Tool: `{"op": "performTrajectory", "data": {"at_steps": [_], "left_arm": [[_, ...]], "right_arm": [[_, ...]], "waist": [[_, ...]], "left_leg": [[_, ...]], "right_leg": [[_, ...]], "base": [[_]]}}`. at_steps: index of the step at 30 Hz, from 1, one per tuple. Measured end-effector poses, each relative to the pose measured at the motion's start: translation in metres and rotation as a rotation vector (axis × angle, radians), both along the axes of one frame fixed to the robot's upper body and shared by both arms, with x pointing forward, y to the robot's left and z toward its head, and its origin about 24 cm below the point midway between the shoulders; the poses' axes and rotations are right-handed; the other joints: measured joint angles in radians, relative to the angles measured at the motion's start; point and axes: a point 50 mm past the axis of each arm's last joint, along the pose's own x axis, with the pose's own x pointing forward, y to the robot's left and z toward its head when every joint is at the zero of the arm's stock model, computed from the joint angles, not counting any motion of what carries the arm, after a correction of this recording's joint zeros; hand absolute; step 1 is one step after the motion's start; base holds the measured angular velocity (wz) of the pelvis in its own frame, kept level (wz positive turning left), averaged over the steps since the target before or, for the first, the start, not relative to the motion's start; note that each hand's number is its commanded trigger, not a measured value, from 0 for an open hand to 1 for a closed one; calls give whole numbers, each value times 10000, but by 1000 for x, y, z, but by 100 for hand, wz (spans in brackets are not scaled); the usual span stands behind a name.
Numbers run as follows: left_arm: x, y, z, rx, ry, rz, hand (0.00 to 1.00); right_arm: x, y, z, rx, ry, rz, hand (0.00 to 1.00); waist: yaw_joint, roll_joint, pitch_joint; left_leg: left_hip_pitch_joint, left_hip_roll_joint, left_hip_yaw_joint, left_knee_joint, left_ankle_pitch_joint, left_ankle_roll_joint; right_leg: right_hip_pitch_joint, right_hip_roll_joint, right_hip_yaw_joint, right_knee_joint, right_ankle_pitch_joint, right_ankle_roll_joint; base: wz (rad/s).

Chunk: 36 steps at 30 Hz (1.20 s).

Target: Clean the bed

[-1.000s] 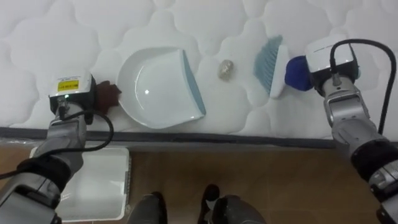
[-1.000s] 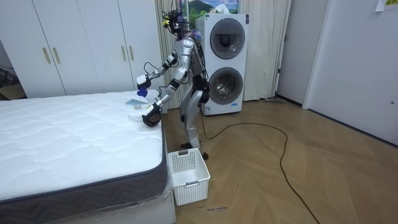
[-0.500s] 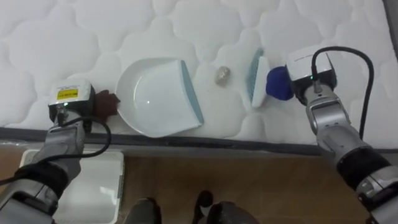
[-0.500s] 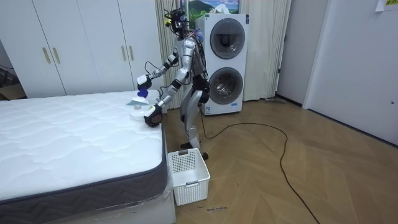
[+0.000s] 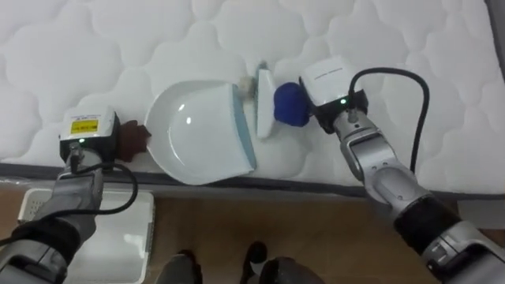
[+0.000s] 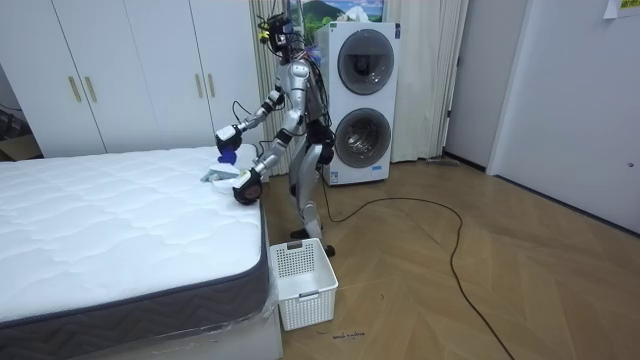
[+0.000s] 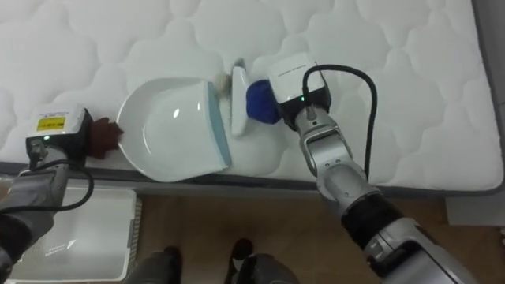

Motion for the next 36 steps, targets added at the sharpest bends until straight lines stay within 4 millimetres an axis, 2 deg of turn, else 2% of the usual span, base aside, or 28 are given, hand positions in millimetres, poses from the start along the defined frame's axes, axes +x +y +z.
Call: {"op": "performTrajectory", "data": {"at_steps": [7, 11, 15, 17, 21, 36], "left_arm": [[-1, 1, 0, 97, -142, -100, 100], [-3, 2, -2, 85, -175, -162, 100], [-6, 0, -7, 113, 21, -456, 100], [-8, 1, -9, 145, 164, -450, 100], [-13, 4, -15, 103, 417, -425, 100], [-19, 5, -23, -45, 717, -546, 100]], "right_arm": [[-2, 10, 15, 66, -483, 788, 100], [-9, 31, 21, 296, -576, 2001, 100], [-22, 61, 14, 459, -174, 3519, 100], [-24, 64, 13, 488, -87, 3784, 100], [-25, 66, 13, 515, 37, 3985, 100], [-31, 74, 11, 977, 537, 4785, 100]], "waist": [[50, -13, -8], [172, -21, -14], [331, -45, -31], [400, -79, -54], [479, -244, -172], [509, -251, -171]], "left_leg": [[-68, -14, 90, -7, 10, -19], [-52, 6, 133, -25, 38, -60], [-67, -3, 115, -7, 40, -60], [-79, -13, 101, 10, 40, -59], [-40, -5, 82, 10, 40, -59], [-187, -9, -1, 173, 40, -56]], "right_leg": [[-214, -1, 121, 154, 5, -9], [-219, 20, 136, 110, 15, -52], [-219, 8, 155, 127, 15, -55], [-218, -14, 140, 149, 15, -54], [-175, -5, 144, 165, 16, -56], [-221, 12, 140, 170, 14, -56]], "base": [[-5], [-5], [2], [4], [0], [0]]}}
